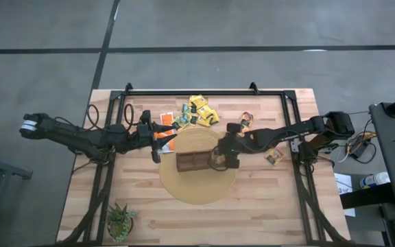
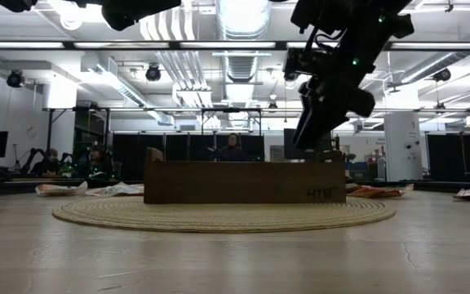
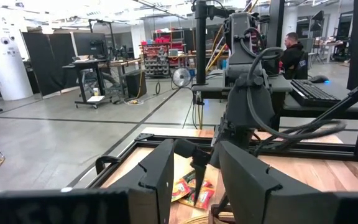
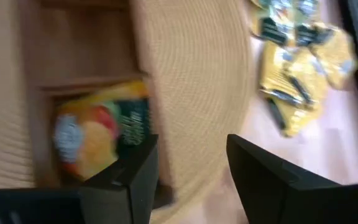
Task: Pick & Place Tea
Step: Put the orange and green tea bag into the wooden organizer
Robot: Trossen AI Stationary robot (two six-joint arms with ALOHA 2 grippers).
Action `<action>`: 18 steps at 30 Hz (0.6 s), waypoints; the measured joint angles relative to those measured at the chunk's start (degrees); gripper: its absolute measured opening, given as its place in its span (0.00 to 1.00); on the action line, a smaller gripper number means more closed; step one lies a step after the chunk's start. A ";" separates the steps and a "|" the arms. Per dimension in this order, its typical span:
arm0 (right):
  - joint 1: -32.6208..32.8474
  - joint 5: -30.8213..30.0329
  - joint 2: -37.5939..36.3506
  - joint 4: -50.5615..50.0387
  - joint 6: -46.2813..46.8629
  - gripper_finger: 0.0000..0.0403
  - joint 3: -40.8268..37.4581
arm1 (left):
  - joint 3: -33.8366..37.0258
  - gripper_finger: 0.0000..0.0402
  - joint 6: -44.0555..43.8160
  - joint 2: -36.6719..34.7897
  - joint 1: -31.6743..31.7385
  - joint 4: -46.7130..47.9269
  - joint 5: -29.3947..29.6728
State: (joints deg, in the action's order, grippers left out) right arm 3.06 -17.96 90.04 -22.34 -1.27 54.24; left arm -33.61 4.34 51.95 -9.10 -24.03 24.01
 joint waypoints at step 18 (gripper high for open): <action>-0.65 2.86 6.83 4.87 -3.47 0.46 0.24 | 0.00 0.31 -0.09 0.01 0.01 -0.35 0.00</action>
State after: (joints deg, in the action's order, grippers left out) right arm 2.41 -15.10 96.87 -17.47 -4.74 54.48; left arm -33.61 4.25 51.96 -9.10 -24.38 24.01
